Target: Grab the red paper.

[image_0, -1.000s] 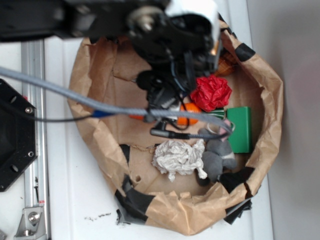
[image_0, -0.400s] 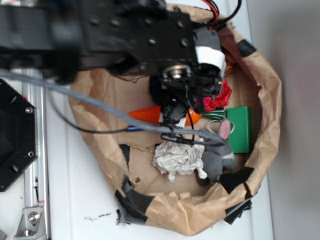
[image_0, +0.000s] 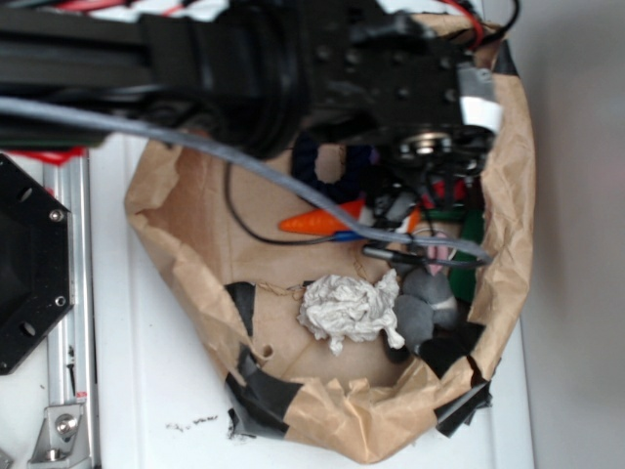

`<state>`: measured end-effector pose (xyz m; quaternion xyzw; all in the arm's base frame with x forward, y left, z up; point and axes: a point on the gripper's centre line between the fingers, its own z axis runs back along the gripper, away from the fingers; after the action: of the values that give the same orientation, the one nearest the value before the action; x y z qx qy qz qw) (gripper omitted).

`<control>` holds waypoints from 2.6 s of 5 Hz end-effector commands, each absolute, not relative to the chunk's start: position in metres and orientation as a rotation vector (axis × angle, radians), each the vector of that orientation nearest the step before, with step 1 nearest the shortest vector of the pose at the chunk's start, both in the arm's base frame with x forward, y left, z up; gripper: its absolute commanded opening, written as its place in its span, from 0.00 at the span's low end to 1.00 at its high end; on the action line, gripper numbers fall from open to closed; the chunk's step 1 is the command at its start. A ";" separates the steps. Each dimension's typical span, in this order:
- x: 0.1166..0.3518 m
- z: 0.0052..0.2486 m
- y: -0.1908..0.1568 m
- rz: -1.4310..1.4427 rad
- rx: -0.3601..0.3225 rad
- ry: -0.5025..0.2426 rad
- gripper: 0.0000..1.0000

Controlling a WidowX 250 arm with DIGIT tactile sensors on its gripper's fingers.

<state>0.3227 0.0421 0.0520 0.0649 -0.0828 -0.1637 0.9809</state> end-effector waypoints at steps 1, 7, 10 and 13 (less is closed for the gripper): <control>0.356 0.058 0.059 -0.278 0.143 -0.189 0.91; 0.261 0.186 0.041 -0.088 0.099 -0.033 0.00; 0.301 0.124 0.024 -0.338 0.093 -0.131 1.00; 0.314 0.057 -0.015 -0.662 -0.104 -0.121 1.00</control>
<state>0.3121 -0.0023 0.0503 -0.0545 -0.0473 -0.2980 0.9518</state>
